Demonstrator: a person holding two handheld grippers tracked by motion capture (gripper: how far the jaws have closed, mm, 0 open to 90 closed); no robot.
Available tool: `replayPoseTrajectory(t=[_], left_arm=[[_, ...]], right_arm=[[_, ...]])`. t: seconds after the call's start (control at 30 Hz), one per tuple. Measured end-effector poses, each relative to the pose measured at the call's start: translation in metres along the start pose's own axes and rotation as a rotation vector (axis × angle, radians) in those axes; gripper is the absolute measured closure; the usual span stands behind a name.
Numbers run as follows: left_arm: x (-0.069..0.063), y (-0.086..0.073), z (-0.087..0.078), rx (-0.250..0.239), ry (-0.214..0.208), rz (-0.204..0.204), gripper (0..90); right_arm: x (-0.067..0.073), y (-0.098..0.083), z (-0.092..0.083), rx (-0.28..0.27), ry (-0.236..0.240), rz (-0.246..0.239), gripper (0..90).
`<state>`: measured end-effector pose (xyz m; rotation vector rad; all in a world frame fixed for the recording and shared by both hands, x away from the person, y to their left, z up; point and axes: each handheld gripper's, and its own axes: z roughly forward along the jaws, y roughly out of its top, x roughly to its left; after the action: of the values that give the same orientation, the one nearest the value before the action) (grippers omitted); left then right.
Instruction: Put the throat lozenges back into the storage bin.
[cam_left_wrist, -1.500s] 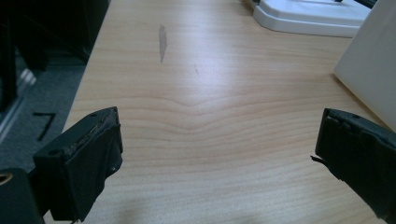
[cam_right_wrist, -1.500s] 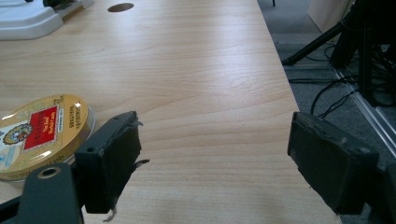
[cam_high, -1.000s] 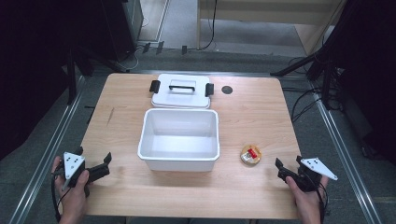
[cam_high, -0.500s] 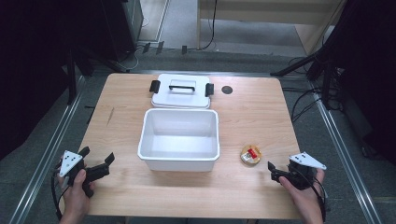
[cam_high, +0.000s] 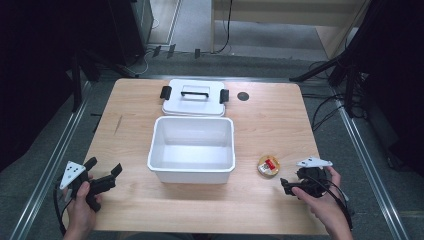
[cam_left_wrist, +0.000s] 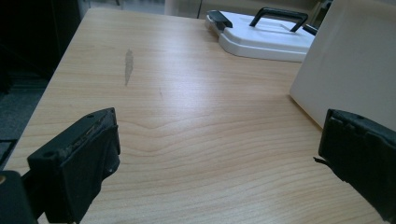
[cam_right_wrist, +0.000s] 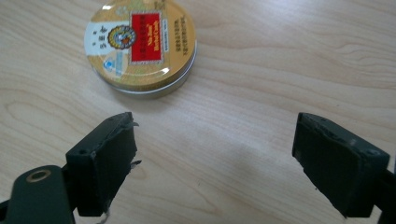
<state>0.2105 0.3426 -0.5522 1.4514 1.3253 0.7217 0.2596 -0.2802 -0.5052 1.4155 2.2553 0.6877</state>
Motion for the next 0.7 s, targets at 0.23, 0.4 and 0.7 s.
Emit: replayPoseTrajectory(t=[0.23, 0.4, 0.7], left_arm=[[0.002, 0.0, 0.0, 0.0, -0.006, -0.022, 0.0], [0.003, 0.0, 0.0, 0.0, -0.015, -0.023, 0.0], [0.003, 0.0, 0.0, 0.001, -0.017, -0.025, 0.0]], right_arm=[[0.003, 0.015, 0.001, 0.085, 0.02, -0.032, 13.4], [0.011, 0.035, 0.005, 0.189, 0.059, -0.06, 13.4], [0.02, 0.062, 0.021, 0.337, 0.075, -0.069, 12.8]])
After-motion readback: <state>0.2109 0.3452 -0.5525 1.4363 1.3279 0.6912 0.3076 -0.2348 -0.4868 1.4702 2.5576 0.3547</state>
